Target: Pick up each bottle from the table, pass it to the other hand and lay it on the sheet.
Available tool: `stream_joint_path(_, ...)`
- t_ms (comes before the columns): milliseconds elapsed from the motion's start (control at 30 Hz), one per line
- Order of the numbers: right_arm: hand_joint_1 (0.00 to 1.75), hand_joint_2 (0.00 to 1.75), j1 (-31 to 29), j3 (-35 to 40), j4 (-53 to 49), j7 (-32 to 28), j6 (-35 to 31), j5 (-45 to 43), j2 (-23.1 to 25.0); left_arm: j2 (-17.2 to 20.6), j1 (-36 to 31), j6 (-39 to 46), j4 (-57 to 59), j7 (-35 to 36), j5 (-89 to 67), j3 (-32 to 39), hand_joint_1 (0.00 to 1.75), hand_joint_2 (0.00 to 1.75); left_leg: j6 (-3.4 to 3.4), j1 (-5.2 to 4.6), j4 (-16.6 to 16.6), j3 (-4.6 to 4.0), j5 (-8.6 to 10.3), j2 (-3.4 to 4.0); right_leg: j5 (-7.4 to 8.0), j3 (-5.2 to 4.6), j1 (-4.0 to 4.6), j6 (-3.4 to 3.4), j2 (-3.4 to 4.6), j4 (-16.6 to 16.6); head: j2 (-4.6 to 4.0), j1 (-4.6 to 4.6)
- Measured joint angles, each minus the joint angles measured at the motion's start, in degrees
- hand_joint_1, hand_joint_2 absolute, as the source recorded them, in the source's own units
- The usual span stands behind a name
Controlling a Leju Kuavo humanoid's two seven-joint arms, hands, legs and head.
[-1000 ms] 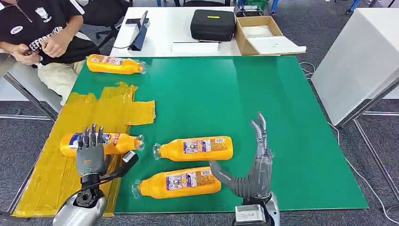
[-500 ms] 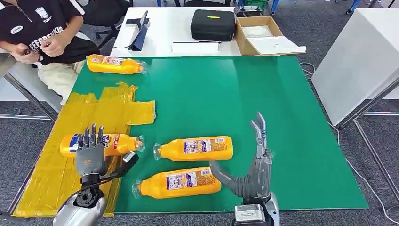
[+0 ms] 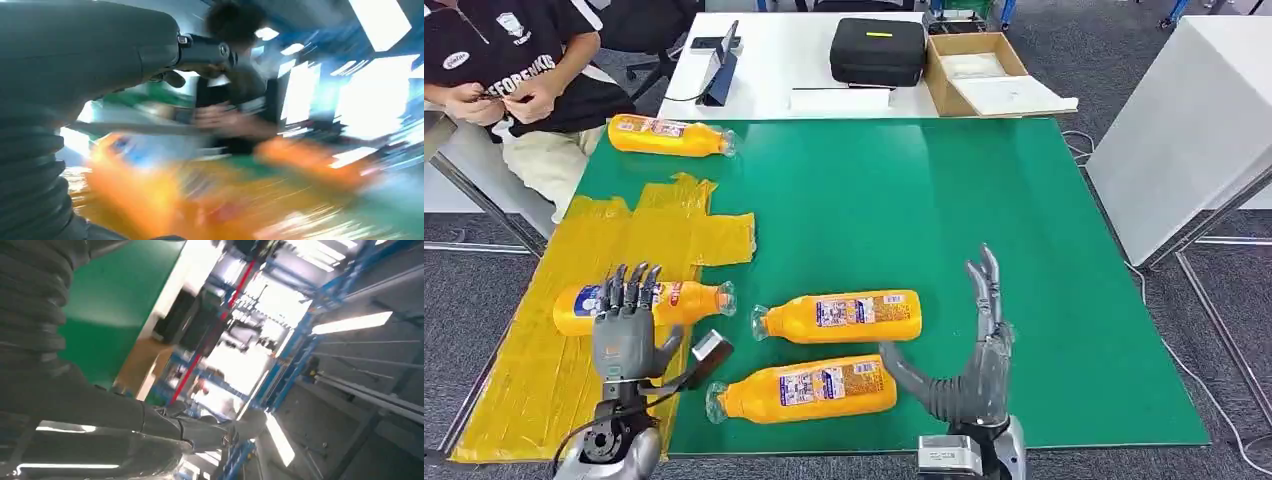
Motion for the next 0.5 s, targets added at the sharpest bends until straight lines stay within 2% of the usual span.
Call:
stream_joint_path(33, 0.00, 1.75, 1.12, -0.56, -0.93, 0.45, -0.09, 1.58, -0.24, -0.37, 2.51, -0.39, -6.76, -3.90, 5.61, -1.60, 0.00, 1.75, -0.01, -0.03, 0.00, -0.01, -0.07, 0.02, -0.01, -0.01, -0.01, 0.01, 0.00, -0.02, 0.00, -0.02)
stream_joint_path(100, 0.00, 1.75, 3.32, -1.42, -2.36, 0.87, -0.17, 3.17, -0.50, -0.72, 6.47, -0.46, -15.77, -3.95, 9.49, -4.22, 0.00, 1.75, 0.05, -0.04, 0.00, -0.01, -0.26, 0.09, -0.08, 0.00, -0.01, 0.07, 0.03, -0.09, 0.00, -0.02)
stream_joint_path(267, 0.00, 1.75, 3.51, -1.52, -2.57, 0.98, -0.19, 3.33, -0.52, -0.72, 6.76, -0.39, -16.91, -3.81, 9.61, -4.49, 0.00, 1.75, 0.08, -0.04, 0.00, -0.01, -0.27, 0.08, -0.10, 0.00, -0.02, 0.10, 0.02, -0.09, 0.00, -0.04)
stream_joint_path(367, 0.00, 1.75, 7.16, -3.36, -5.77, 4.28, -0.04, 7.92, -0.70, -1.42, 13.79, -0.07, -31.57, -5.99, 9.59, -7.84, 0.00, 1.75, 0.12, -0.02, -0.02, 0.08, -0.36, 0.06, -0.21, 0.05, -0.01, 0.15, 0.02, -0.12, 0.00, -0.04)
stream_joint_path(500, 0.00, 1.75, 7.28, -4.37, -6.14, 5.26, 0.20, 8.71, -0.68, -1.66, 14.54, -0.09, -34.05, -6.21, 9.48, -8.30, 0.00, 1.75, 0.11, 0.00, -0.02, 0.17, -0.33, 0.05, -0.20, 0.15, -0.01, 0.14, 0.01, -0.11, 0.00, -0.04)
